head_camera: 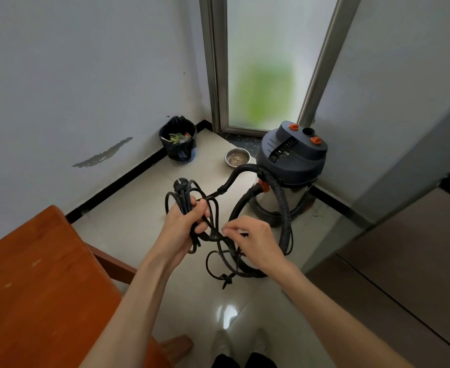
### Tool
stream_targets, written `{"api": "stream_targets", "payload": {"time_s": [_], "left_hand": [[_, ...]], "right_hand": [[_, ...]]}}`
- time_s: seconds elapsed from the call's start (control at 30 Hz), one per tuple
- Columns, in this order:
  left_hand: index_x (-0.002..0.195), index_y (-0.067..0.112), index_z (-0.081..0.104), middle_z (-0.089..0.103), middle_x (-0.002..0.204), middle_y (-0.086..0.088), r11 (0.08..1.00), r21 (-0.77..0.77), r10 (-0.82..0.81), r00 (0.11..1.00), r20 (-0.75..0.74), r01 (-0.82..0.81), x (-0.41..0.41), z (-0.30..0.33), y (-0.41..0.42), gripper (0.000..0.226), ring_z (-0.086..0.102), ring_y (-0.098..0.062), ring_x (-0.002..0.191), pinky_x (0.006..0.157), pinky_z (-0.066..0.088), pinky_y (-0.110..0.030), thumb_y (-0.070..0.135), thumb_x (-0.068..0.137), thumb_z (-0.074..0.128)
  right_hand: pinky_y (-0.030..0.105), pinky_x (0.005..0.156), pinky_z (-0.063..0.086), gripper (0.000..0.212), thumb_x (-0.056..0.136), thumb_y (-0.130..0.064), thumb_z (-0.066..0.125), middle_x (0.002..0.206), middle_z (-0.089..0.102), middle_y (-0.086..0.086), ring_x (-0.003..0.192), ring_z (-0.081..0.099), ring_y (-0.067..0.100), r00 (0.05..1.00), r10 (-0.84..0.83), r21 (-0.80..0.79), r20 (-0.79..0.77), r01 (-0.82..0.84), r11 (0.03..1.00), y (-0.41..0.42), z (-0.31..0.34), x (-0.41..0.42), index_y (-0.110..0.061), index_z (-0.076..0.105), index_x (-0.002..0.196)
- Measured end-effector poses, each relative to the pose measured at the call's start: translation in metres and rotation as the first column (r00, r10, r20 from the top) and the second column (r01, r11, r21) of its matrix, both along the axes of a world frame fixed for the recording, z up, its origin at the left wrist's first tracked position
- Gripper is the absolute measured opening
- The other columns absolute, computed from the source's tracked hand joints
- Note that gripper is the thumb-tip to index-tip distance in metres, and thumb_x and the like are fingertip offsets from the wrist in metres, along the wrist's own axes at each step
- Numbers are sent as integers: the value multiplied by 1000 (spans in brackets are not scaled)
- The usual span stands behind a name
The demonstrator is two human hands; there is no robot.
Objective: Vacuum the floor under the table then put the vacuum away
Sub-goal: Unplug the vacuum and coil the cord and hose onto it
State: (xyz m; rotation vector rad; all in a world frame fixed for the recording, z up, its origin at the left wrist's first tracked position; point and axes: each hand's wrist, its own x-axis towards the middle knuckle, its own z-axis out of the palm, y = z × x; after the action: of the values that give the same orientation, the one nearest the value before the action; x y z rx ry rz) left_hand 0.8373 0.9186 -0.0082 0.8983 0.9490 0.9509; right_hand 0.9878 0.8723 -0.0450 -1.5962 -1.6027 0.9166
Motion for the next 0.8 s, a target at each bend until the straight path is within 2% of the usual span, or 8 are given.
{"api": "stream_targets", "payload": {"time_s": [0.07,0.2,0.27,0.37,0.47,0.57,0.67,0.8], "left_hand": [[74,12,43,51,65,-4,999,12,-39,999,-23,39,5,0,-3,21,34,-7,44,44,36,-14,7,94,47],[72,7,45,40,59,-5,991,49,-121,992,-39,123,11,6,-8,23,33,-8,42,46,49,-28,20,91,49],[68,7,50,37,58,-6,990,93,-90,987,-137,103,11,7,-8,32,36,-9,44,46,45,-20,22,96,44],[65,10,59,56,61,-6,986,167,69,941,-331,-13,7,-1,-3,47,53,-14,62,62,44,-20,27,101,36],[72,11,54,63,85,-8,966,-38,243,951,-190,-255,4,-2,6,43,54,-21,90,82,42,-36,34,102,34],[64,17,56,57,99,-4,931,-259,255,966,-37,-256,7,3,4,47,48,-17,99,96,39,-41,35,102,34],[68,17,50,57,101,-3,925,-341,185,983,14,-169,13,5,-5,42,56,-18,86,76,47,-36,36,101,34],[76,18,49,60,89,1,943,-307,100,991,-94,-124,12,8,-9,37,59,-14,78,69,43,-32,35,102,30]], "right_hand": [[15,79,48,18,93,-12,58,91,66,-5,84,60,4,998,-8,11,-69,9,1000,5,5,-8,-12,71,105],[26,67,54,21,93,-13,58,78,64,-5,59,61,12,942,-51,-203,-333,-18,979,17,17,-13,-9,65,112],[26,69,56,31,90,-11,60,83,65,-5,60,63,14,938,-36,-265,-344,-60,962,19,17,-10,-11,61,121],[35,79,57,37,88,-16,64,90,67,-6,72,66,15,962,17,-276,-271,-95,957,16,16,-8,-20,58,124],[22,83,49,49,82,-28,72,103,63,-12,83,57,1,980,79,-285,-185,-130,950,10,16,-9,-24,56,127],[12,81,35,50,81,-30,73,112,58,-15,93,45,-5,988,114,-166,-101,-130,977,9,19,-18,-25,58,128],[10,81,37,39,83,-23,71,116,60,-4,104,48,3,993,48,-95,-110,-59,994,14,19,-29,-21,63,121],[12,67,48,17,86,-16,67,83,58,-12,82,59,8,992,57,-161,-113,-75,984,16,19,-32,-12,66,103]]}}
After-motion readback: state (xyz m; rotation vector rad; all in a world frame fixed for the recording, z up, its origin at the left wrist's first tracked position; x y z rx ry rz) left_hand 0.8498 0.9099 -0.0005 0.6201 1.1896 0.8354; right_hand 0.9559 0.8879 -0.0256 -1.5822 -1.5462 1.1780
